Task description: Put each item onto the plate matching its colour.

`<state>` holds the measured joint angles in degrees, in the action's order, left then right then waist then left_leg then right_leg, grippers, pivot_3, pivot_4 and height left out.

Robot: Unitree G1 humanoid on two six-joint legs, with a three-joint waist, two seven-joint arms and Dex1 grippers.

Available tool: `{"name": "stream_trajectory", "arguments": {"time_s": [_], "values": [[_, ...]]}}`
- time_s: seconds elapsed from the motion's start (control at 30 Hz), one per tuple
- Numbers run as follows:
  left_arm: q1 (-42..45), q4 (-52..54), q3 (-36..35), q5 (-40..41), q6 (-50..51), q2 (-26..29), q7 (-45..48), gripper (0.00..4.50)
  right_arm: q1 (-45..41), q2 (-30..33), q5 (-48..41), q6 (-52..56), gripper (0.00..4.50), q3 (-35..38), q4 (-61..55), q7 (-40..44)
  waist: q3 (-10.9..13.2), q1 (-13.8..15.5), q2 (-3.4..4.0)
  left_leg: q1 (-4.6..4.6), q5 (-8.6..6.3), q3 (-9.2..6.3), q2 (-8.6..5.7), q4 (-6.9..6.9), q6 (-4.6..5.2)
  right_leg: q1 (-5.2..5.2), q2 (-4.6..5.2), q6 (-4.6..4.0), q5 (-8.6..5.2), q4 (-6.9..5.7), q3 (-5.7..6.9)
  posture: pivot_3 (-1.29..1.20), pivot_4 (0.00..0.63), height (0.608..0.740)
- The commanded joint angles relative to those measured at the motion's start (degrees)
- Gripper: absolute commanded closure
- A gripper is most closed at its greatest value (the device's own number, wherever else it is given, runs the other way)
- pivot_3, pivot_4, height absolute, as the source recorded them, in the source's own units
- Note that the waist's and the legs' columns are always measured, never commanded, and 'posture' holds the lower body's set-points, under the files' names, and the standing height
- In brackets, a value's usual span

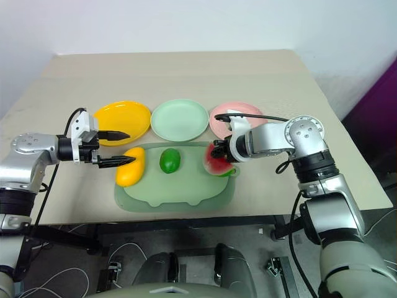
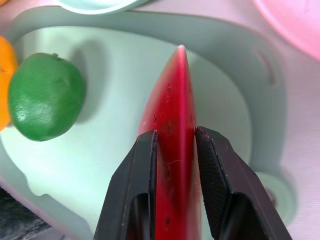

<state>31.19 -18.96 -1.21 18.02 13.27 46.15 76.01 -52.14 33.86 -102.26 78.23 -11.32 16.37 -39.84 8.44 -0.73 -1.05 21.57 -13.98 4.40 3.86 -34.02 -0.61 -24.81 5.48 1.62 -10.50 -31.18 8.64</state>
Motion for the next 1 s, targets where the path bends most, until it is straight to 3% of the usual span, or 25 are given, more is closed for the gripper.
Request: {"name": "stream_trajectory", "arguments": {"time_s": [0.03, 0.43, 0.7, 0.8, 1.0], "values": [[0.9, 1.2, -0.8, 0.3, -0.1, 0.5, 0.0, 0.00, -1.2, 0.0, 1.5, 1.3, 3.25, 1.9, 0.0, 1.8, 0.0, 0.0, 0.00, 0.00, 0.00, 0.00, 0.00, 0.01, 0.00, 0.00, 0.00, 0.00, 0.00, 0.00, 0.00, 0.00, 0.150, 0.740], [1.0, 1.1, -1.0, 0.3, 0.2, 0.7, -0.2, 0.00, -2.5, -2.0, 3.2, 3.6, 3.25, 3.9, 0.8, 4.2, 0.0, 0.0, 0.00, 0.00, 0.00, 0.01, 0.01, 0.05, 0.00, -0.03, -0.03, 0.00, 0.00, -0.03, 0.02, 0.00, 0.150, 0.740], [1.2, 0.9, -1.0, 0.2, 0.2, 0.8, -0.2, 0.00, -0.2, -2.8, -3.3, 3.2, 3.25, 2.0, -1.6, 2.0, 0.0, 0.0, 0.00, 0.00, 0.00, 0.03, 0.00, 0.06, 0.01, -0.03, -0.03, 0.01, 0.01, -0.05, 0.02, 0.00, 0.150, 0.740], [1.4, 0.6, -0.8, 0.1, 0.2, 0.8, -0.1, 0.00, 0.6, -2.4, -4.6, 2.5, 2.72, 1.0, -2.7, 0.9, 0.0, -0.1, -0.01, 0.00, 0.00, 0.02, 0.00, 0.07, 0.01, -0.03, -0.04, 0.01, 0.01, -0.05, 0.02, 0.00, 0.150, 0.740], [1.8, 0.1, -0.6, -0.1, 0.0, 0.5, 0.0, 0.00, 0.7, -1.1, -6.4, 2.1, 0.71, -0.8, -3.9, 0.3, 0.0, -0.1, 0.00, 0.00, 0.00, 0.02, 0.00, 0.06, 0.00, -0.03, -0.01, 0.01, 0.01, -0.04, 0.02, 0.00, 0.150, 0.740]]}}
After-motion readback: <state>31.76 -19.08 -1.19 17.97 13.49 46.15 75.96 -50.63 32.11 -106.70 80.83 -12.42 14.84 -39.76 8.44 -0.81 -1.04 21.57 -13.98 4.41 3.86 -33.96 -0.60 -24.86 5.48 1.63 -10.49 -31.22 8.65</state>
